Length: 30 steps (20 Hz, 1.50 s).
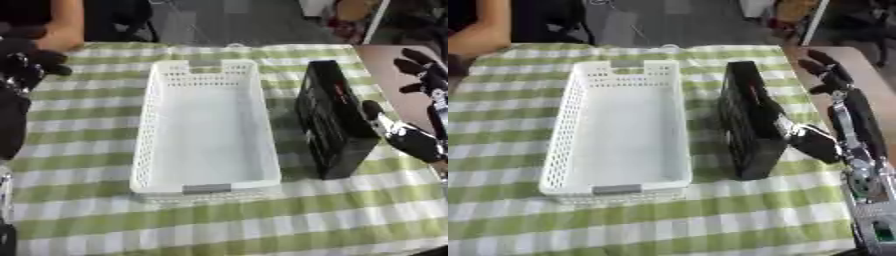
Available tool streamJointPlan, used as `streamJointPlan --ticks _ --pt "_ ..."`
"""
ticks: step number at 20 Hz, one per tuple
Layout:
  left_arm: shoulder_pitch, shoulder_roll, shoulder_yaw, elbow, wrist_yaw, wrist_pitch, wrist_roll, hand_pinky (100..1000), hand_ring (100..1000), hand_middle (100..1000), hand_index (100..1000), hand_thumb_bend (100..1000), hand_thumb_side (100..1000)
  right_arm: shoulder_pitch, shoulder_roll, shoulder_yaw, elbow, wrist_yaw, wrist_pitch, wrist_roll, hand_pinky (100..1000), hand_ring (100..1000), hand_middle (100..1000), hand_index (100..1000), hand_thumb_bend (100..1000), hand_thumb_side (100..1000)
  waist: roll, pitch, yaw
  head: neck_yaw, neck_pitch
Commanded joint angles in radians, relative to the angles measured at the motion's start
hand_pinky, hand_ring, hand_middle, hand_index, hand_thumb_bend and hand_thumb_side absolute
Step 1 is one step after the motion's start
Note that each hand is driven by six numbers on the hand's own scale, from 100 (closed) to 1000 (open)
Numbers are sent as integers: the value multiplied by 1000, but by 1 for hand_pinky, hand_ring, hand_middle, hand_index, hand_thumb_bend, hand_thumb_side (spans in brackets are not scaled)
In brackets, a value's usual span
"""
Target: Pick up objects on the table and place them in the box.
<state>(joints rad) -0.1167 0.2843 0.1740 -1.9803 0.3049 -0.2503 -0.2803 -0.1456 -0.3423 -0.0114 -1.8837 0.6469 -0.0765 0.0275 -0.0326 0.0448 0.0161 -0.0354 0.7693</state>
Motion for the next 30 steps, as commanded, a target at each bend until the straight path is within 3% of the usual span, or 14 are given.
streamJointPlan --ticks 1,6,11,27,28,30 --pt "-9 7 3 -20 3 -1 -2 660 660 798 737 510 812 -3 -9 -5 -8 5 4 0 693 869 958 908 470 656 1 -8 2 0 1" --pt "-9 7 3 -20 3 -1 -2 660 660 798 737 510 812 -2 -9 -3 -6 7 4 7 688 862 957 907 456 661 1 -8 2 0 1" --pt "-8 7 3 -20 2 -1 -2 660 660 798 737 510 812 -4 -10 -6 -5 29 10 11 619 788 947 899 449 669 1 -8 2 1 1" --pt "-8 7 3 -20 2 -1 -2 660 661 798 736 512 811 -6 -10 0 -2 50 9 31 636 812 949 898 437 679 1 -8 2 0 1" --pt "-8 7 3 -20 2 -1 -2 660 661 798 736 511 812 -7 -10 2 -2 51 8 34 636 812 950 898 376 661 1 -8 3 0 1" --pt "-8 7 3 -20 2 -1 -2 660 661 798 736 511 812 -9 -11 8 -7 53 4 40 634 810 948 896 427 680 1 -8 3 0 1"
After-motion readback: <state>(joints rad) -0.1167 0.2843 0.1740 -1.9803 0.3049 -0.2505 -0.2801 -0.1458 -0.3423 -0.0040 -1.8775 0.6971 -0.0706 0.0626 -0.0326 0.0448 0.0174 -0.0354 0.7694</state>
